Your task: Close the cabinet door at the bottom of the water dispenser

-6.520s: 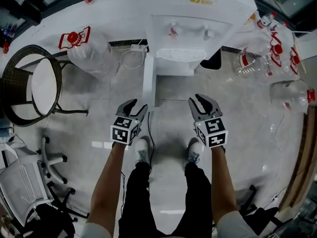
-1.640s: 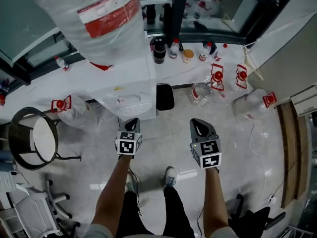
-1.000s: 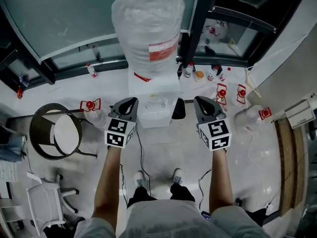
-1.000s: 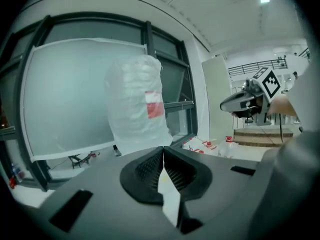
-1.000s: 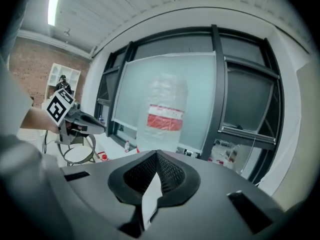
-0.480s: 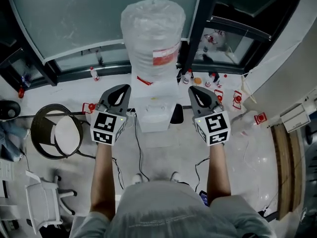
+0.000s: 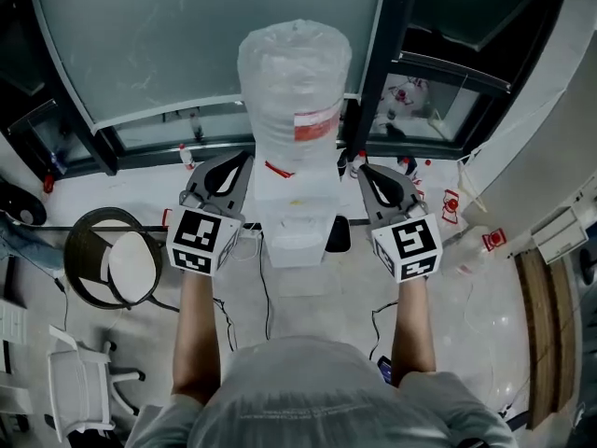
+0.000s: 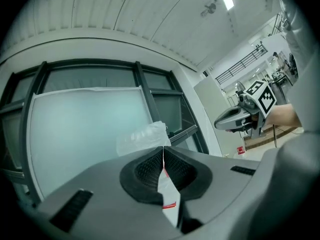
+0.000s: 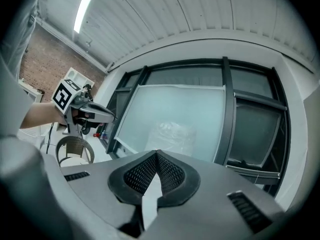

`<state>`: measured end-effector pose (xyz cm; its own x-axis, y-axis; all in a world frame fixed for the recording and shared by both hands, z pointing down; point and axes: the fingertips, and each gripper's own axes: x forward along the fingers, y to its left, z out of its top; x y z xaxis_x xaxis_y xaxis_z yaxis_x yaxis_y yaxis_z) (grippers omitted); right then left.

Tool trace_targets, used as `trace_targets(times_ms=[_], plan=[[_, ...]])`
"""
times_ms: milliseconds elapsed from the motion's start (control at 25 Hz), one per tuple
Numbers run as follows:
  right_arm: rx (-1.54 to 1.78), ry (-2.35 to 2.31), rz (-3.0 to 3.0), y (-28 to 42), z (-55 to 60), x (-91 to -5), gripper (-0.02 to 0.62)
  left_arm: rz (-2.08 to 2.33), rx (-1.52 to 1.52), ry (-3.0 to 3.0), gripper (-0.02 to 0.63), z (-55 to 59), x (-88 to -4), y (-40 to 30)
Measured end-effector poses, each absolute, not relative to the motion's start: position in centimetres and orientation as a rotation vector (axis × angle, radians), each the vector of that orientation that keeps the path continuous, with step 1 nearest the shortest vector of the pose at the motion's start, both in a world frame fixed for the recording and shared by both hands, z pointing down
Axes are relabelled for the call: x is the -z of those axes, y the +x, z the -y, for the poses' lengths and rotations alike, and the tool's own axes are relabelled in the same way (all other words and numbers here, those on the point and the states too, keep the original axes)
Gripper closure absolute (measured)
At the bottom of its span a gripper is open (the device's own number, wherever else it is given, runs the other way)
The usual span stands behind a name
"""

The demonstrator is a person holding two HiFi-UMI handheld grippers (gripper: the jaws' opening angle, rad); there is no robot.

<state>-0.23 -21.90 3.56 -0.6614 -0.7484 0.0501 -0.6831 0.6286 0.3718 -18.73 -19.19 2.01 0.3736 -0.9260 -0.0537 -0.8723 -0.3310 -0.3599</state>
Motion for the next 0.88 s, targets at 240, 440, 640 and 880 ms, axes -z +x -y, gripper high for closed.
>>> trace_targets(times_ms=[240, 440, 640, 880], plan=[[0.513, 1.173, 2.663, -0.7, 21.5, -2.4, 0.568, -1.569, 0.192, -2.280, 0.583, 18.4, -0.3, -19.1], [0.522, 1.155, 2.666, -1.2, 21.0, -2.5, 0.568, -1.568, 0.194, -2.286, 0.583, 17.9, -0.7, -18.9], [0.485, 1.159, 2.661, -0.8, 20.9, -3.3, 0.568, -1.558, 0.203, -2.307, 0.583, 17.8, -1.4, -18.5], [0.436, 1.176, 2.646, -0.5, 21.0, -4.8, 0.568, -1.567, 0.222, -2.331, 0.583, 17.7, -2.6, -18.6]])
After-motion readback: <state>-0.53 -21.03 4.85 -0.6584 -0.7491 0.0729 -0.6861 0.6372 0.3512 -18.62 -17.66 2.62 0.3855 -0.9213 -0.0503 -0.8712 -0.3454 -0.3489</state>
